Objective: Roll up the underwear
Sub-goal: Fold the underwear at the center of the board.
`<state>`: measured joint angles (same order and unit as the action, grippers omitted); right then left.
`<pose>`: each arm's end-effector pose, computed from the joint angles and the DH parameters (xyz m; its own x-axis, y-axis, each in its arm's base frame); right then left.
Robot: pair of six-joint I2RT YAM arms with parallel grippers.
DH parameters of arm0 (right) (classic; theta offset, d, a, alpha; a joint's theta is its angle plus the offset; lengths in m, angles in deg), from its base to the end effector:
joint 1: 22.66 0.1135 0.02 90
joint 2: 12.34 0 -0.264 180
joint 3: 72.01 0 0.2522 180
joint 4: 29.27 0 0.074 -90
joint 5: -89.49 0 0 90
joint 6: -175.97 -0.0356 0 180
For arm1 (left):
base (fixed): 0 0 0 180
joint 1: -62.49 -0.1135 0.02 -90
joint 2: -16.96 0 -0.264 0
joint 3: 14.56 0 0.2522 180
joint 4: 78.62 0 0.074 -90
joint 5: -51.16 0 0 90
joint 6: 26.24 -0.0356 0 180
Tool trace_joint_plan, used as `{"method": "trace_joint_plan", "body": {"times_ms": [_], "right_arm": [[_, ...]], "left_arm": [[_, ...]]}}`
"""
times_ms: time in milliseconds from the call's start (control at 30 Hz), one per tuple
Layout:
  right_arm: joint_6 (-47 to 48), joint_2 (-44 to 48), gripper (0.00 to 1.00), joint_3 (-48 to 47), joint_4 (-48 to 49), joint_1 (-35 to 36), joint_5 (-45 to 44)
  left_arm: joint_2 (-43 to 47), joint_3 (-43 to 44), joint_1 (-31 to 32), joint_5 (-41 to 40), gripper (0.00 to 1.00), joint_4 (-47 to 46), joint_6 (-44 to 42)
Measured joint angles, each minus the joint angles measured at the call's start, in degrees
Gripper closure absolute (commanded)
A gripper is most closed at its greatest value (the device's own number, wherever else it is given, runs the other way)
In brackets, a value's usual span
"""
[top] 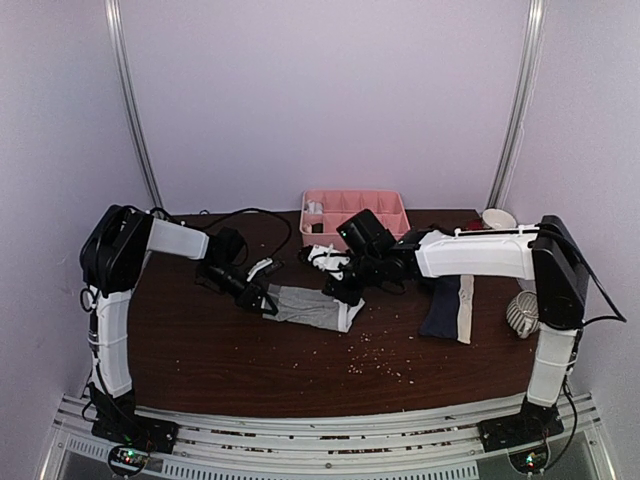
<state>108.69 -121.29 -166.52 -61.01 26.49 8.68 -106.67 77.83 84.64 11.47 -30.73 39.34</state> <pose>0.2740 0.3256 0.2216 -0.1190 -0.7205 -0.6832 -0.9378 0.3076 -0.1611 0.3602 -0.1762 0.1075 -0.6731 0.5591 -0.4841 0.7177 0.3357 -0.6101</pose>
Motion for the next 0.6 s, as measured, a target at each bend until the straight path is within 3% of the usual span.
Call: {"method": "trace_joint_plan", "body": {"times_ms": [100,433,600], "right_arm": [[1.2,-3.7,1.00,-2.6,-0.3,1.6,1.2],[1.3,-14.8,1.00,-9.4,-1.2,1.4,1.0],[0.5,-14.9,1.00,-9.4,-0.5,-0.2,-0.7]], "left_arm": [[-0.5,0.7,-0.1,0.3,0.95,0.5,0.7],[-1.0,1.4,-0.4,0.8,0.90,1.8,1.0],[-1.0,1.4,-0.5,0.8,0.78,2.2,1.0]]}}
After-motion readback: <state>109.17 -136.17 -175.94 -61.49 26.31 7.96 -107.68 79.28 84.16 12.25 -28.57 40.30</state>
